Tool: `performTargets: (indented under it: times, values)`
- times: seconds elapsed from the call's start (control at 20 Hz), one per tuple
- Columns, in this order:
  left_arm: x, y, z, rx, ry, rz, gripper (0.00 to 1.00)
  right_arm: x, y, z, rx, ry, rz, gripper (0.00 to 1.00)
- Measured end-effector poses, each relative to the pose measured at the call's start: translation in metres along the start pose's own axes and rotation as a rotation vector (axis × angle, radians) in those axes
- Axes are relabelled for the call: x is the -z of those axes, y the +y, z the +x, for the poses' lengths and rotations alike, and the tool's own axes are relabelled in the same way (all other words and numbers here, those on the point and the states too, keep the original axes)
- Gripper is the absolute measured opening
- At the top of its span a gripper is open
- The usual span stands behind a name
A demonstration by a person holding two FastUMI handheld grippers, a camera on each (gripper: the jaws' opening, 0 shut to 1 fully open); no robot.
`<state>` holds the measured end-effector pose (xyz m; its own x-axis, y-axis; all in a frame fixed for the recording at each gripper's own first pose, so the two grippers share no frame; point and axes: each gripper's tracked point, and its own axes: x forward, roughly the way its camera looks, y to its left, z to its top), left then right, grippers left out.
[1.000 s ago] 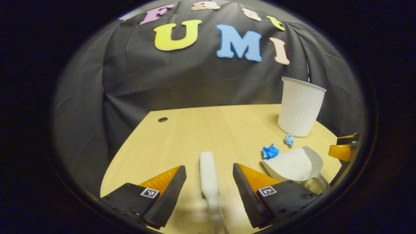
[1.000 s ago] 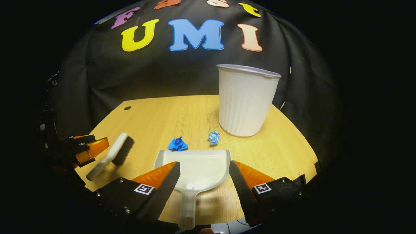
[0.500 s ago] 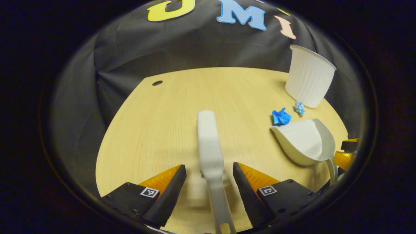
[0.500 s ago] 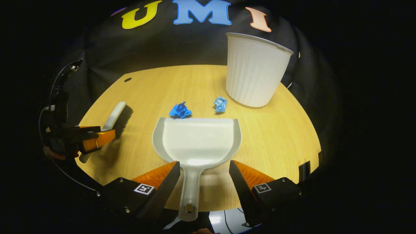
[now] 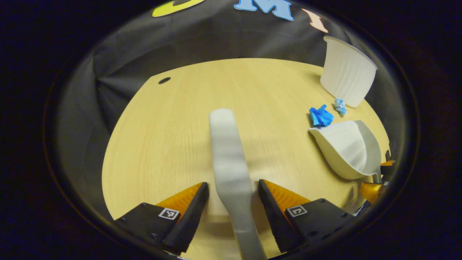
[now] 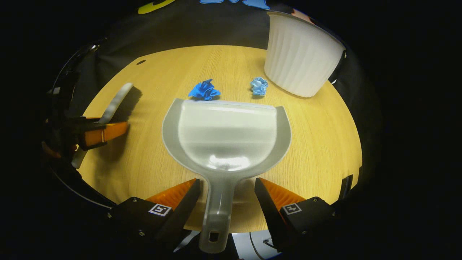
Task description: Pick up the small broom and dustpan from the desktop, sweep the trash into the dustpan with the broom, and then empty the trash into the garbage bin.
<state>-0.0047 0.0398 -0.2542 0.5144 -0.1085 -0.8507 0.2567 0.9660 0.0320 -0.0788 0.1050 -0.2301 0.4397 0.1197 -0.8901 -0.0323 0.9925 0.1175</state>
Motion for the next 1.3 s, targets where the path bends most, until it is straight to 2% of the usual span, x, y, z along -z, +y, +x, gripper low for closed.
performTargets:
  times: [0.05, 0.1, 0.2, 0.25, 0.3, 0.35, 0.4, 0.45, 0.5, 0.55, 0.6, 0.75, 0.85, 0.9, 1.0, 1.05, 1.2, 1.3]
  values:
    - [-0.002, -0.001, 0.001, 0.000, 0.003, 0.014, 0.88, -0.001, -0.001, 0.003, 0.007, 0.007, -0.009, 0.94]
    - [-0.004, -0.001, 0.002, -0.001, 0.002, 0.025, 0.88, -0.003, 0.000, 0.005, 0.001, 0.010, -0.021, 0.88]
    - [-0.006, -0.003, 0.004, 0.002, 0.003, 0.040, 0.74, -0.002, -0.004, 0.009, 0.017, 0.019, -0.041, 0.75]
    - [-0.007, -0.004, 0.004, 0.003, 0.002, 0.045, 0.72, -0.001, -0.003, 0.010, 0.012, 0.020, -0.043, 0.66]
    - [-0.008, -0.003, 0.005, 0.004, 0.002, 0.049, 0.63, -0.003, -0.002, 0.010, 0.007, 0.025, -0.045, 0.63]
    - [-0.009, -0.003, 0.005, 0.004, 0.003, 0.051, 0.55, -0.002, -0.003, 0.009, 0.005, 0.025, -0.050, 0.54]
    - [-0.010, -0.003, 0.007, 0.004, 0.003, 0.056, 0.54, -0.003, -0.003, 0.009, 0.007, 0.024, -0.055, 0.51]
    - [-0.010, -0.003, 0.008, 0.005, 0.004, 0.058, 0.58, -0.004, -0.004, 0.010, 0.012, 0.019, -0.061, 0.43]
    - [-0.011, -0.004, 0.008, 0.009, 0.007, 0.062, 0.56, -0.004, -0.004, 0.010, 0.008, 0.023, -0.069, 0.38]
    - [-0.012, -0.004, 0.008, 0.011, 0.007, 0.069, 0.54, -0.004, -0.005, 0.010, 0.008, 0.023, -0.071, 0.38]
    - [-0.013, -0.004, 0.009, 0.015, 0.007, 0.074, 0.56, -0.006, -0.008, 0.010, 0.011, 0.022, -0.069, 0.38]
    - [-0.017, -0.011, 0.013, 0.033, 0.013, 0.091, 0.49, -0.003, -0.013, 0.009, -0.002, 0.027, -0.085, 0.35]
    - [-0.021, -0.018, 0.016, 0.043, 0.023, 0.103, 0.52, -0.003, -0.020, 0.012, -0.012, 0.032, -0.093, 0.35]
    - [-0.024, -0.023, 0.016, 0.049, 0.027, 0.108, 0.52, -0.001, -0.023, 0.008, -0.015, 0.038, -0.102, 0.32]
    - [-0.030, -0.040, 0.019, 0.072, 0.035, 0.103, 0.49, -0.003, -0.034, 0.004, -0.024, 0.039, -0.127, 0.32]
    - [-0.033, -0.048, 0.022, 0.082, 0.039, 0.101, 0.55, -0.003, -0.039, 0.004, -0.031, 0.042, -0.140, 0.32]
    - [-0.043, -0.077, 0.027, 0.110, 0.049, 0.110, 0.49, -0.004, -0.057, 0.005, -0.057, 0.048, -0.209, 0.31]
    - [-0.047, -0.098, 0.032, 0.125, 0.059, 0.111, 0.49, -0.004, -0.069, 0.005, -0.075, 0.051, -0.251, 0.32]
